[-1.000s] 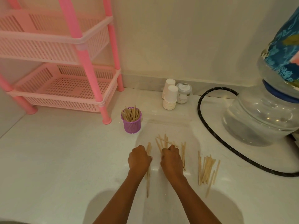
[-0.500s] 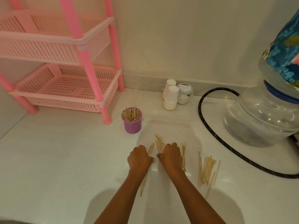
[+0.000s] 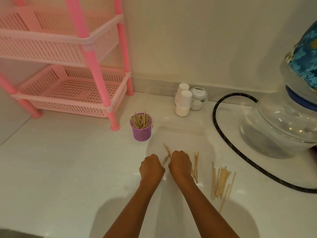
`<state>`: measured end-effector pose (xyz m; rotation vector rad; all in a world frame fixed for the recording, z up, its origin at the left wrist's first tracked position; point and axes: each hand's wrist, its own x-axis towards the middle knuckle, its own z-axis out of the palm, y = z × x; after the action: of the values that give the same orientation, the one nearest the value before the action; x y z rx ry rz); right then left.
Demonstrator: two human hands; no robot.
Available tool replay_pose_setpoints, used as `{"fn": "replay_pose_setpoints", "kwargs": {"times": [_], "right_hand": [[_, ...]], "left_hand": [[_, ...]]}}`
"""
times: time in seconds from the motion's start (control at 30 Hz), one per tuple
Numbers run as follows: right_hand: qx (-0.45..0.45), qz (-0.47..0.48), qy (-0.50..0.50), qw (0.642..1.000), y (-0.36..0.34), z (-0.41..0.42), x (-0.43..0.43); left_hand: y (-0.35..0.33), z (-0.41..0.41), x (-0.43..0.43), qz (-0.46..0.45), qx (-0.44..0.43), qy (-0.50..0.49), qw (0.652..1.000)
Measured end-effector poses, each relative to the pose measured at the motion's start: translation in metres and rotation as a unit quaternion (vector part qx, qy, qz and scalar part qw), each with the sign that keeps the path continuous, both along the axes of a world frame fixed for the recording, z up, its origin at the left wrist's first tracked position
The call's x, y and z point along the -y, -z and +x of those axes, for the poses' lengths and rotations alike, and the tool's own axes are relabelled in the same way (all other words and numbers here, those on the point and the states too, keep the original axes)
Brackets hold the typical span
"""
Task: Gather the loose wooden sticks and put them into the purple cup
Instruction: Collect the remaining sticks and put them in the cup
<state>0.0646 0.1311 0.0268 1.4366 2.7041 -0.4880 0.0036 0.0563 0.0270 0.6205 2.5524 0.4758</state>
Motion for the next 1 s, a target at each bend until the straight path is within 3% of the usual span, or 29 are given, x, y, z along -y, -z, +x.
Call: {"fn": "replay_pose_setpoints", "kwargs": {"times": [0.27, 0.53, 0.7, 1.0], "right_hand": [[0.012, -0.033, -0.015, 0.999, -0.003, -0.005, -0.004], [-0.082, -0.129, 0.047, 0.987, -0.006, 0.003, -0.025], [-0.200, -0.225, 0.091, 0.949, -0.003, 0.015, -0.035], [-0.348, -0.313, 0.105, 0.878, -0.001, 0.019, -0.032]], "left_hand": [[0.003, -0.002, 0.003, 0.052, 0.033, -0.023, 0.998], [0.001, -0.018, 0.011, 0.139, 0.065, -0.070, 0.986], [0.003, -0.025, 0.009, 0.184, 0.103, -0.088, 0.974], [-0.005, -0.023, 0.008, 0.320, 0.056, -0.081, 0.942]]}}
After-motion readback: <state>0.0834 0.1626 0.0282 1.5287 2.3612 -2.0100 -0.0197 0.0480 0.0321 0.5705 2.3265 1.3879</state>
